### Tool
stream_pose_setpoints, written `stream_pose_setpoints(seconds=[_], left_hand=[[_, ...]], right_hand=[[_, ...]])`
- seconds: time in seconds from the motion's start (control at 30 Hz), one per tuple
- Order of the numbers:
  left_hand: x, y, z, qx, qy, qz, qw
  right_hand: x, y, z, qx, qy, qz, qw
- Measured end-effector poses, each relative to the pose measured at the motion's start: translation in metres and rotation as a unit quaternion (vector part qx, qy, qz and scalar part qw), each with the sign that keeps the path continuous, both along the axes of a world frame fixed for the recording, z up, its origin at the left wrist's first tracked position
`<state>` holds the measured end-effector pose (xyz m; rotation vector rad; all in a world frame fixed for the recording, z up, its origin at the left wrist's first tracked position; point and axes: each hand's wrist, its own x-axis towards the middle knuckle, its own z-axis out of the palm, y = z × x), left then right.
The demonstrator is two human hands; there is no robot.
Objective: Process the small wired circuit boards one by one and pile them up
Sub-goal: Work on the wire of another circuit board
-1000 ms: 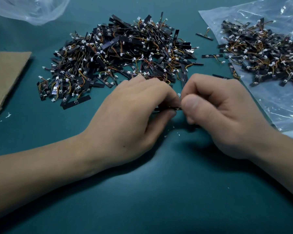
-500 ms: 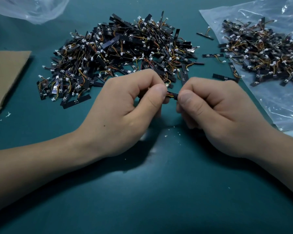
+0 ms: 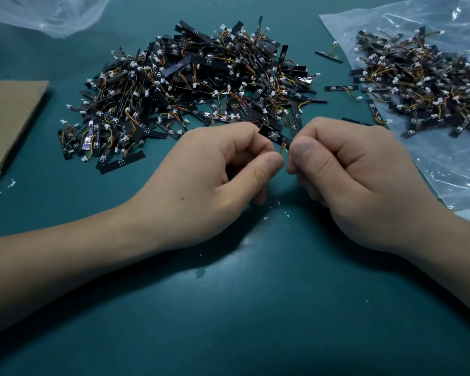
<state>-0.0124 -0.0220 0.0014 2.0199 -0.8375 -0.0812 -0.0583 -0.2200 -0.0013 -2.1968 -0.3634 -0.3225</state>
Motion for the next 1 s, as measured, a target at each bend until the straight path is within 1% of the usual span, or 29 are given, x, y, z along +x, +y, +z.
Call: stream_pose_setpoints(seconds=[0.1,0.17,0.27,0.4,0.47,0.57,0.67,0.73,0.87,0.93,1.0], left_hand=[[-0.0001,0.0013,0.0017,-0.043,0.045,-0.027,0.998],[-0.0003,0.0023,0.0030,-0.062,0.055,-0.043,0.996],[0.0006,0.0016,0.0027,-0.040,0.031,-0.039,0.998],[0.0014,0.0013,0.0015,-0.028,-0.010,0.000,1.000],[0.0014,0.0013,0.0017,-0.015,-0.021,0.005,1.000],[0.0011,0.0011,0.0016,-0.030,-0.002,0.003,1.000],[0.0019,0.0013,0.0017,-0.044,0.032,-0.016,0.998],[0.0026,0.0013,0.0018,-0.033,0.024,-0.019,0.999],[0.0009,0.0027,0.0024,-0.055,-0.009,-0.001,0.998],[0.0003,0.0024,0.0022,-0.044,-0.026,0.002,0.999],[0.0006,0.0019,0.0021,-0.034,-0.020,-0.003,0.999]], right_hand=[[-0.0001,-0.0012,0.0029,0.014,0.007,0.014,1.000],[-0.0009,-0.0019,0.0036,0.002,0.015,0.039,0.999],[-0.0023,-0.0018,0.0026,-0.018,0.029,0.067,0.997],[-0.0022,-0.0034,0.0028,0.029,0.045,0.072,0.996],[-0.0013,-0.0032,0.0022,0.015,0.033,0.068,0.997],[0.0002,-0.0024,0.0002,-0.010,0.017,0.049,0.999],[0.0009,-0.0045,-0.0010,-0.006,0.015,0.030,0.999],[0.0007,-0.0054,-0.0006,-0.003,0.022,0.028,0.999],[0.0017,-0.0042,0.0018,0.026,0.021,0.048,0.998],[0.0007,-0.0038,0.0011,-0.005,-0.013,0.044,0.999],[-0.0011,-0.0027,-0.0004,-0.071,-0.078,0.025,0.994]])
